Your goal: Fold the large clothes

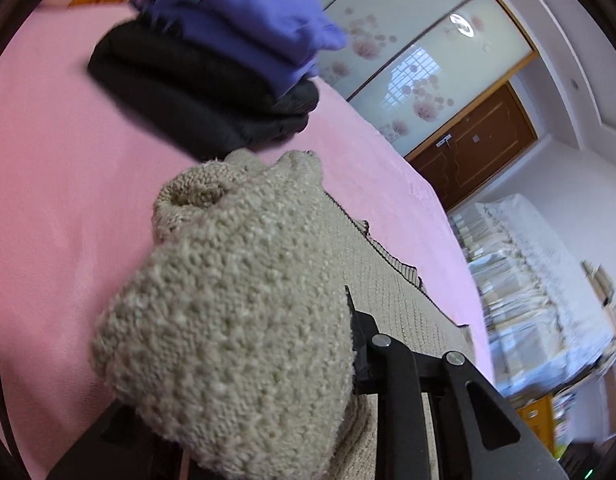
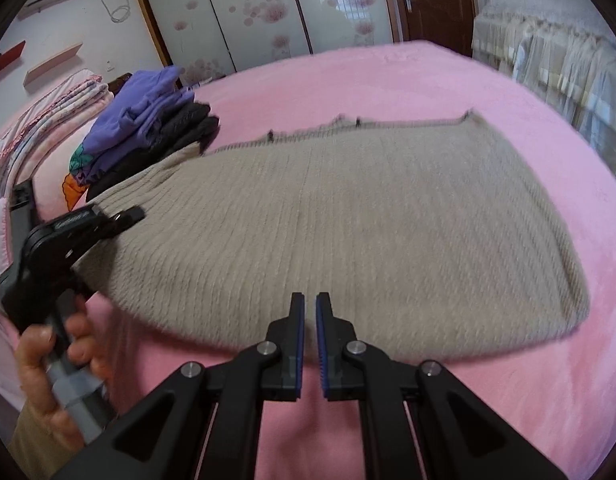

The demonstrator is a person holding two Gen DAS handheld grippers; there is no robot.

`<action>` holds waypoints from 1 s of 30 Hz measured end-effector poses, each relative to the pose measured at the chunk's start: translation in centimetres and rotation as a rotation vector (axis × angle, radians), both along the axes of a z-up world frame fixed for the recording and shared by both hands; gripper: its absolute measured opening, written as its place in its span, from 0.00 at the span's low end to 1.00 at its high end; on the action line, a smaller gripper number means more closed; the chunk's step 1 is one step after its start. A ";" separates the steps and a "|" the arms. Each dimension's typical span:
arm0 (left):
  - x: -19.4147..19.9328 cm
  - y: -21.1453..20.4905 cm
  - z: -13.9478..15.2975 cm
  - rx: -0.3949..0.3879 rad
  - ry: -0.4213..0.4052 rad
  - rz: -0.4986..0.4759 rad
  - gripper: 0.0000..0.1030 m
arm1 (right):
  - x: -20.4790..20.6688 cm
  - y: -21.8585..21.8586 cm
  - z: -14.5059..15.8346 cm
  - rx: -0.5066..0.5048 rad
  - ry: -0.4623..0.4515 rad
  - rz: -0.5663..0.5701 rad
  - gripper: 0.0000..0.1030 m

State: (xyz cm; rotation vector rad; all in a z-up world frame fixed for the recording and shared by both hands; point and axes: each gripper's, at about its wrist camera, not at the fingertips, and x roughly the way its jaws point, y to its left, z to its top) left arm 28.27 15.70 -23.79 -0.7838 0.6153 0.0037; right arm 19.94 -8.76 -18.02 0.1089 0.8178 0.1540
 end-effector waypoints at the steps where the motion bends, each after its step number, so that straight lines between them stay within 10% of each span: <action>1: 0.0 -0.2 0.4 0.017 -0.002 0.003 0.21 | 0.7 0.0 0.2 -0.014 -0.017 -0.003 0.05; 7: -0.1 -0.9 1.8 0.084 -0.009 0.002 0.21 | 6.1 1.0 0.0 -0.039 -0.071 0.022 0.05; 16: -0.1 -5.7 6.5 0.285 -0.101 -0.054 0.21 | 9.2 2.3 -5.3 -0.034 0.081 0.078 0.05; 30: 1.7 -24.1 12.6 0.556 -0.238 -0.385 0.21 | 4.9 -9.3 -3.0 0.358 0.084 -0.068 0.05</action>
